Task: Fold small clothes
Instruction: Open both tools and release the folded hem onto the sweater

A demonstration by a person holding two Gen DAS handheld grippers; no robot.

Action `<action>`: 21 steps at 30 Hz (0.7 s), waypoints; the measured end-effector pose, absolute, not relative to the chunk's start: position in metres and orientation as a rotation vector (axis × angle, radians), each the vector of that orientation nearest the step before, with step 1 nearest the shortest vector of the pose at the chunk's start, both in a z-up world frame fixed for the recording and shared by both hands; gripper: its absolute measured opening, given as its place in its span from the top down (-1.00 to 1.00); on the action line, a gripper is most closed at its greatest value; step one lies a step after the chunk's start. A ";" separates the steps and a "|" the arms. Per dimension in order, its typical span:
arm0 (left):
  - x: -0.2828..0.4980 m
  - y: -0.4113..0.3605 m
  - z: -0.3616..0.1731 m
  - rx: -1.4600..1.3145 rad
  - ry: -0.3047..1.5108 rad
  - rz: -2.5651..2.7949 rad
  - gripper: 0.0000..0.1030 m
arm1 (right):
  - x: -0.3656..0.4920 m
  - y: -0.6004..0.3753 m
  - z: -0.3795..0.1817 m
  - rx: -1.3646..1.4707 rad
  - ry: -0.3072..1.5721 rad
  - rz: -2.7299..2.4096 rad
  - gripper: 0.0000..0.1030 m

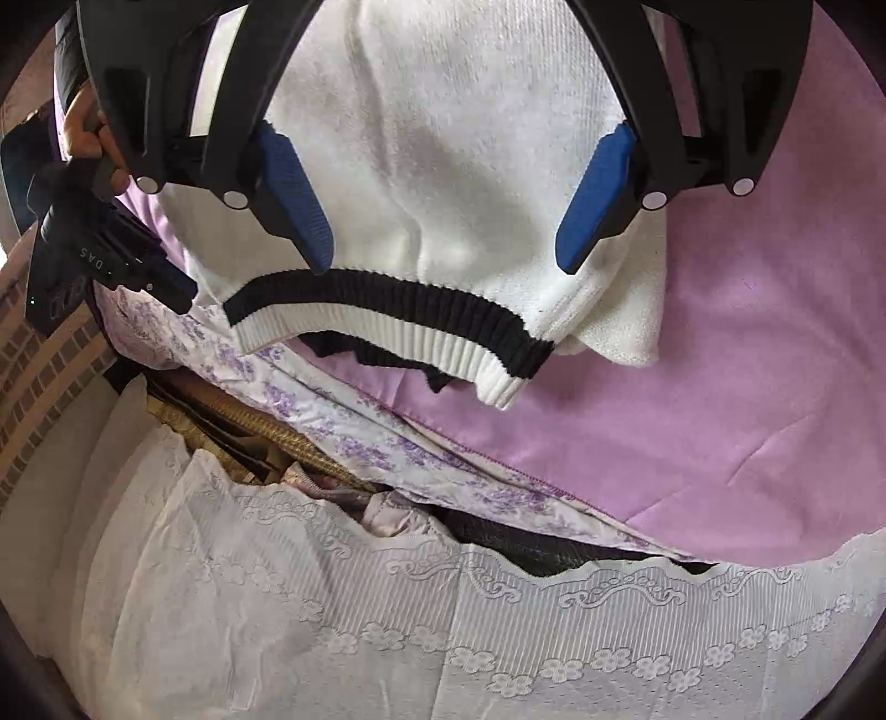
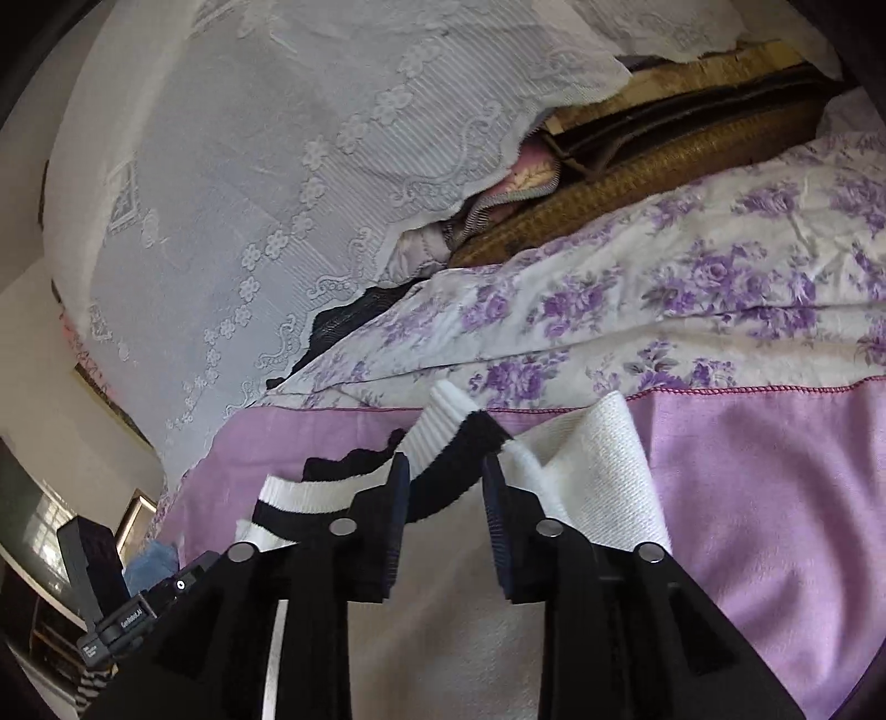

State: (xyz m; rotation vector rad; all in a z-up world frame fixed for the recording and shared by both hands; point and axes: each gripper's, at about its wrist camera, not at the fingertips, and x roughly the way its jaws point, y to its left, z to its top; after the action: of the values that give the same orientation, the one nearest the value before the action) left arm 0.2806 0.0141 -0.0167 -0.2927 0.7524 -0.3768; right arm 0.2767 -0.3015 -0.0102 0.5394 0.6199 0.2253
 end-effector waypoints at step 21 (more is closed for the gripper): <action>0.193 -0.022 -0.037 0.097 0.821 -0.231 -0.89 | 0.179 -0.206 -0.032 0.128 0.825 0.209 0.30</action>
State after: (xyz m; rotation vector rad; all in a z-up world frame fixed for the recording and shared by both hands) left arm 0.1933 -0.0217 -0.0371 0.0965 0.8210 -0.2308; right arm 0.1793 -0.2064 -0.0320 0.1278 0.8247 0.2088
